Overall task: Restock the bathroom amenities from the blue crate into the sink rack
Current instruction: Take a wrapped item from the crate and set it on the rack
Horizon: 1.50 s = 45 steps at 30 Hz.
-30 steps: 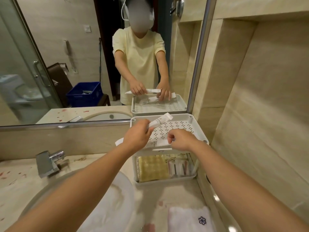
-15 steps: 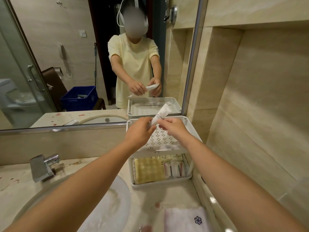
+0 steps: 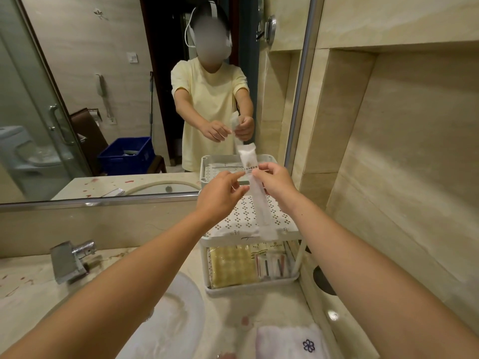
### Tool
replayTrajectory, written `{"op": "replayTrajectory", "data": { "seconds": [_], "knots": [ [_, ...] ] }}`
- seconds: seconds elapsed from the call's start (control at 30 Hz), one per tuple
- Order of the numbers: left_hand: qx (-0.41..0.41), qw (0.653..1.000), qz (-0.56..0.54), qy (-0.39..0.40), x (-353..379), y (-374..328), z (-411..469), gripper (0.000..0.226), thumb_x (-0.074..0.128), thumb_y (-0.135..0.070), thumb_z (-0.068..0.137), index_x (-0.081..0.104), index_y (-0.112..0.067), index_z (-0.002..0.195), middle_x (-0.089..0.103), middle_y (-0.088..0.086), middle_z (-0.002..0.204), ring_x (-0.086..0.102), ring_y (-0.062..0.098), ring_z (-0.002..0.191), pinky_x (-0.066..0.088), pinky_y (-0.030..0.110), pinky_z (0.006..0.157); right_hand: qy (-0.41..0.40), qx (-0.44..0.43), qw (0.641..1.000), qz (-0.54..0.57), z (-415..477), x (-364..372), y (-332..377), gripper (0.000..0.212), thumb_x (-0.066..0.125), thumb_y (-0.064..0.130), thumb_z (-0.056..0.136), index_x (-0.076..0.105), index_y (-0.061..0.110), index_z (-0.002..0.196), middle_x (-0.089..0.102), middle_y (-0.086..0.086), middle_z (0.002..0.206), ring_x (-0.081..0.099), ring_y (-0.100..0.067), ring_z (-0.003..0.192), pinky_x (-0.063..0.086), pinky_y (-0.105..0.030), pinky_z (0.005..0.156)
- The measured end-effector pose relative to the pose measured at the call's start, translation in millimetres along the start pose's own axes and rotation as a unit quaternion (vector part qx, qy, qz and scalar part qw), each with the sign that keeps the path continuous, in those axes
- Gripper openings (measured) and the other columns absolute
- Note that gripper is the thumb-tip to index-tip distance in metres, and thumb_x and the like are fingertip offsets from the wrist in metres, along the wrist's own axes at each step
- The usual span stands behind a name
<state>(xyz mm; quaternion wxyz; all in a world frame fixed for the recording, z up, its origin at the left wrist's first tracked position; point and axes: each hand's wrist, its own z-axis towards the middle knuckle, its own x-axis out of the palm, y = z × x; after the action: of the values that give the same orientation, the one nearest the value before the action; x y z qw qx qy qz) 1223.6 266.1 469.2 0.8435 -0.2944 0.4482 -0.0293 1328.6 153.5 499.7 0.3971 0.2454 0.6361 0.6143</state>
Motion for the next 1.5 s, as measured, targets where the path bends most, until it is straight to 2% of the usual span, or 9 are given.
{"op": "replayTrajectory", "data": {
  "seconds": [0.2,0.27,0.4,0.53,0.7,0.83,1.0,1.33,1.5],
  "knots": [
    [-0.049,0.995,-0.044,-0.074,4,11,-7,0.078,0.066,-0.044,0.088,0.018,-0.035,0.149,0.043,-0.008,0.137,0.057,0.006,0.105,0.055,0.035,0.079,0.026,-0.040,0.986,-0.162,8,-2,-6,0.018,0.053,0.019,0.095,0.069,0.020,0.103,0.064,0.007,0.090,0.057,-0.010,0.076,0.044,-0.025,0.060],
    [-0.025,0.998,-0.011,-0.062,5,18,-10,0.068,0.063,-0.042,0.090,0.027,-0.035,0.147,0.040,-0.007,0.141,0.054,0.009,0.110,0.053,0.032,0.082,0.078,-0.041,0.968,-0.235,10,-2,-13,0.018,0.052,0.020,0.095,0.069,0.021,0.101,0.064,0.006,0.087,0.057,-0.014,0.072,0.047,-0.030,0.063],
    [-0.007,1.000,0.024,-0.005,11,30,-16,0.036,0.058,-0.035,0.095,0.055,-0.032,0.131,0.055,-0.007,0.127,0.056,0.011,0.111,0.050,0.035,0.089,0.167,-0.004,0.928,-0.332,10,8,-31,0.027,0.051,0.021,0.094,0.069,0.025,0.114,0.067,0.004,0.102,0.059,-0.020,0.094,0.043,-0.044,0.095],
    [-0.041,0.997,0.041,0.047,20,42,-24,0.028,0.058,-0.031,0.096,0.059,-0.028,0.123,0.060,-0.006,0.122,0.060,0.011,0.104,0.052,0.037,0.090,0.214,0.028,0.908,-0.359,8,19,-47,0.030,0.051,0.015,0.091,0.069,0.026,0.112,0.068,0.004,0.111,0.058,-0.021,0.112,0.038,-0.048,0.108],
    [-0.066,0.992,0.066,0.081,32,54,-30,0.019,0.058,-0.031,0.095,0.061,-0.027,0.114,0.063,-0.007,0.112,0.061,0.013,0.100,0.049,0.034,0.086,0.236,0.018,0.904,-0.356,7,28,-62,0.028,0.052,0.012,0.089,0.072,0.026,0.103,0.069,0.005,0.114,0.059,-0.019,0.112,0.040,-0.046,0.106],
    [-0.078,0.988,0.093,0.090,39,60,-30,0.012,0.058,-0.031,0.094,0.062,-0.029,0.105,0.064,-0.008,0.109,0.060,0.015,0.099,0.044,0.036,0.089,0.222,0.016,0.908,-0.356,8,31,-71,0.027,0.050,0.014,0.090,0.069,0.031,0.101,0.065,0.011,0.099,0.058,-0.018,0.098,0.039,-0.043,0.102],
    [-0.063,0.982,0.132,0.116,43,61,-24,0.018,0.058,-0.033,0.093,0.065,-0.036,0.109,0.061,-0.009,0.111,0.059,0.013,0.102,0.038,0.037,0.095,0.199,-0.015,0.901,-0.385,8,26,-76,0.028,0.050,0.014,0.090,0.064,0.037,0.097,0.065,0.015,0.101,0.059,-0.012,0.100,0.036,-0.039,0.104],
    [-0.055,0.975,0.157,0.149,44,55,-17,0.019,0.057,-0.032,0.091,0.069,-0.034,0.106,0.069,-0.012,0.109,0.060,0.013,0.105,0.039,0.035,0.096,0.169,0.002,0.900,-0.401,3,5,-80,0.034,0.056,0.000,0.074,0.069,0.030,0.085,0.062,0.014,0.086,0.063,-0.014,0.087,0.054,-0.032,0.076],
    [-0.040,0.972,0.184,0.142,38,51,-19,0.022,0.054,-0.032,0.090,0.070,-0.033,0.105,0.069,-0.010,0.107,0.059,0.014,0.107,0.032,0.038,0.106,0.163,-0.025,0.889,-0.426,-3,11,-79,0.026,0.055,0.009,0.080,0.067,0.029,0.091,0.067,0.008,0.099,0.064,-0.017,0.094,0.054,-0.035,0.081]
  ]
}}
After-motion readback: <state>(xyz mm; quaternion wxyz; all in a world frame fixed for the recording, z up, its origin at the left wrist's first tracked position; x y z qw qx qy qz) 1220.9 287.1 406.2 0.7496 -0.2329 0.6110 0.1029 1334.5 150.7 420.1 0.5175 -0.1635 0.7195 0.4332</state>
